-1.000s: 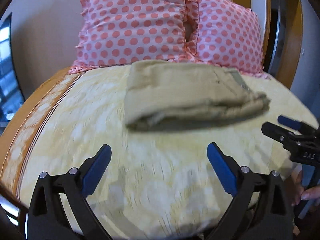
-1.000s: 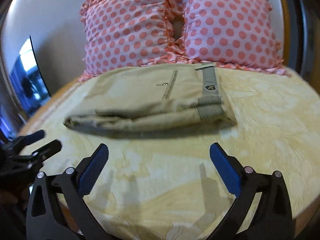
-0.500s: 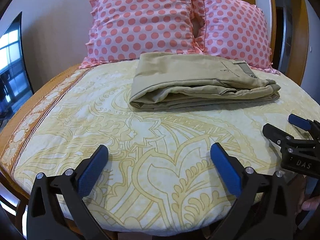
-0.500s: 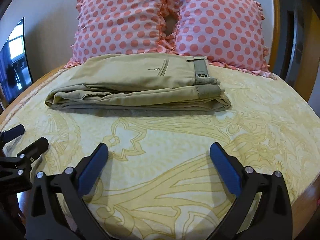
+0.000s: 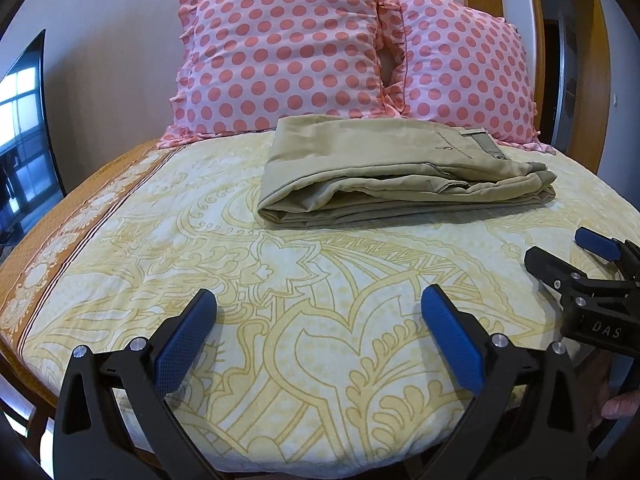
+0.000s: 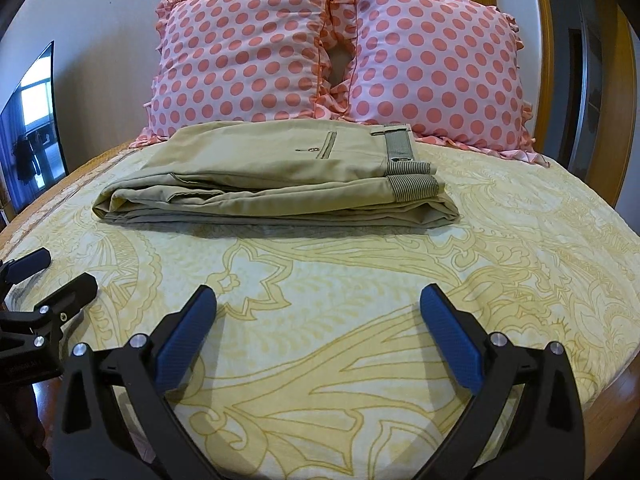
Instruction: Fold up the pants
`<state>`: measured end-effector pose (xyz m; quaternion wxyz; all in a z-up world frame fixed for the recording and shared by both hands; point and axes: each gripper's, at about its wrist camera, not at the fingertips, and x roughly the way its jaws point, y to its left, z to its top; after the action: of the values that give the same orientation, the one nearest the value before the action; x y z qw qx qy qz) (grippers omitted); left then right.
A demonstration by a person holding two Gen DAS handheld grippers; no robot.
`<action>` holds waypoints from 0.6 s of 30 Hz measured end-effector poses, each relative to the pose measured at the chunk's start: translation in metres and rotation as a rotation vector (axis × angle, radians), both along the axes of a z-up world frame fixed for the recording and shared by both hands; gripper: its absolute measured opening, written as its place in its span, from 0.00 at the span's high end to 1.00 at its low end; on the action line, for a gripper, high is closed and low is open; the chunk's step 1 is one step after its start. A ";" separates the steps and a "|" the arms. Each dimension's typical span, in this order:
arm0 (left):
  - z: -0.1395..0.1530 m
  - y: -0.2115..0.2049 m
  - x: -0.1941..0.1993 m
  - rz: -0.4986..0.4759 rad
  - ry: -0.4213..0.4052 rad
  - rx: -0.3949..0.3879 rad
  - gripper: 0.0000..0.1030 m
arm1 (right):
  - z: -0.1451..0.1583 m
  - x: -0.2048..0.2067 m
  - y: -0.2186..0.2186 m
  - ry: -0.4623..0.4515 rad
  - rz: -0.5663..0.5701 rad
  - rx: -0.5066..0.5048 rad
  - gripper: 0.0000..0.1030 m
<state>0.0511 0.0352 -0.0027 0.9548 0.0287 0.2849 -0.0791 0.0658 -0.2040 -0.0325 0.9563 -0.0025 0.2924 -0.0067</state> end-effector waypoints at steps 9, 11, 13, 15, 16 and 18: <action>0.000 -0.001 0.000 0.002 0.000 0.000 0.01 | 0.000 0.000 0.000 -0.001 0.000 0.000 0.02; 0.000 -0.001 0.000 0.002 0.000 -0.001 0.01 | 0.000 0.000 0.001 -0.001 0.000 0.000 0.02; 0.000 -0.001 0.000 0.002 0.000 0.000 0.01 | 0.000 0.000 0.001 0.000 0.000 0.000 0.02; 0.000 -0.001 0.000 0.002 0.000 0.000 0.01 | 0.000 0.000 0.001 0.001 -0.002 0.000 0.02; 0.000 -0.001 0.000 0.003 0.000 0.000 0.01 | 0.000 0.000 0.001 0.002 -0.001 0.000 0.02; 0.000 -0.001 0.000 0.003 -0.001 0.000 0.01 | 0.000 0.000 0.002 0.000 -0.002 0.000 0.02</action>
<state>0.0509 0.0341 -0.0028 0.9550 0.0281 0.2847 -0.0779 0.0656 -0.2022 -0.0325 0.9562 -0.0024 0.2925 -0.0077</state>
